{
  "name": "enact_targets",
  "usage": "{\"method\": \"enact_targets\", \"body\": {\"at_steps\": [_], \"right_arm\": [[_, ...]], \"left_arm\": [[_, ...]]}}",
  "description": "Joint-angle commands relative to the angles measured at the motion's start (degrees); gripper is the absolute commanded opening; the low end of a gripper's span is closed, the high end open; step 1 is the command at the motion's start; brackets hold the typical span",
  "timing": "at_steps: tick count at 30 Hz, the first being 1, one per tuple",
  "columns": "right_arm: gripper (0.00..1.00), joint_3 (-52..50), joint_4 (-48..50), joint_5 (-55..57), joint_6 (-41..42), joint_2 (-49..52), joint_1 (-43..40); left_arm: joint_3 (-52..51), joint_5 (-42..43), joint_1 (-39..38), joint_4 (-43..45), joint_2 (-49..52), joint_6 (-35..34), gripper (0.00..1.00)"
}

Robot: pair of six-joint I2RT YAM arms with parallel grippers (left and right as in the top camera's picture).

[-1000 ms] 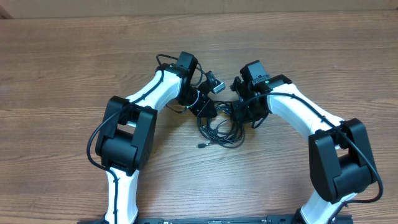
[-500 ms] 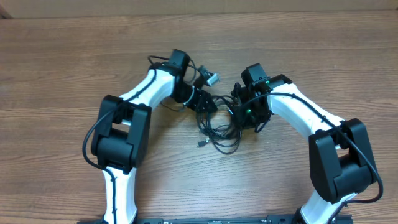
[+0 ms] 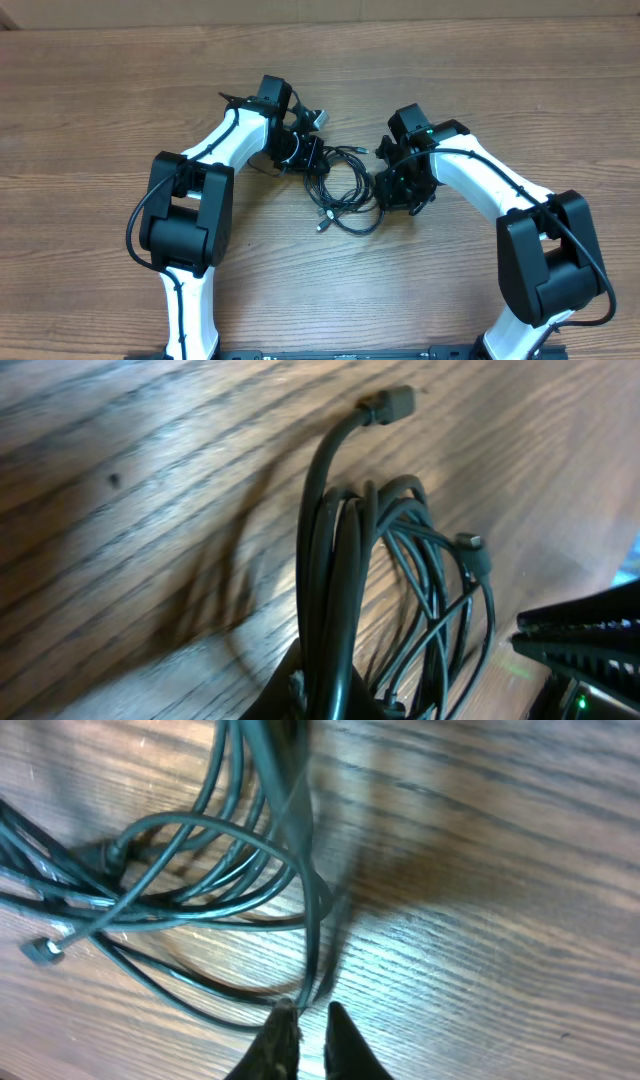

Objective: Untangle cables

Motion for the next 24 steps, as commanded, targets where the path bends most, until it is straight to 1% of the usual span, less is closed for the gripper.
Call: {"method": "enact_targets", "body": {"at_steps": [1,3,4,5,9,12,15,18,24], "right_arm": [[0.20,-0.5,1.2,-0.8,5.7,-0.5,0.1],[0.33,-0.5,2.3,-0.8,5.7,-0.5,0.1],[0.37,-0.5,2.6,-0.8,5.7,-0.5,0.1],[0.39,-0.5,2.9,-0.7,5.7,-0.5,0.1],[0.40,-0.5,3.9,4.1,5.7,-0.5,0.2],[0.40,-1.8,7.2,9.0,8.1,-0.5,0.2],[0.40,-4.4,13.0,10.3,10.7,-0.5,0.2],[0.42,-6.0,16.6,10.4,10.5,-0.5,0.2],[0.43,-7.0,16.1,11.0,8.7,-0.5,0.3]], "left_arm": [[-0.1,-2.2,-0.1,0.0,0.2,-3.5,0.09],[-0.1,-2.2,-0.1,-0.1,0.2,-3.5,0.10],[-0.1,-2.2,-0.1,-0.2,0.2,-3.5,0.11],[-0.1,-2.2,-0.1,-0.3,0.2,-3.5,0.11],[-0.1,-2.0,-0.2,-0.5,0.2,-3.5,0.12],[-0.1,-2.0,-0.2,-0.5,0.2,-3.5,0.12],[-0.1,-2.0,-0.2,-0.5,0.2,-3.5,0.12],[-0.1,-2.0,-0.2,-0.5,0.2,-3.5,0.12],[-0.1,-1.4,-0.3,-0.7,0.2,-3.6,0.12]]}}
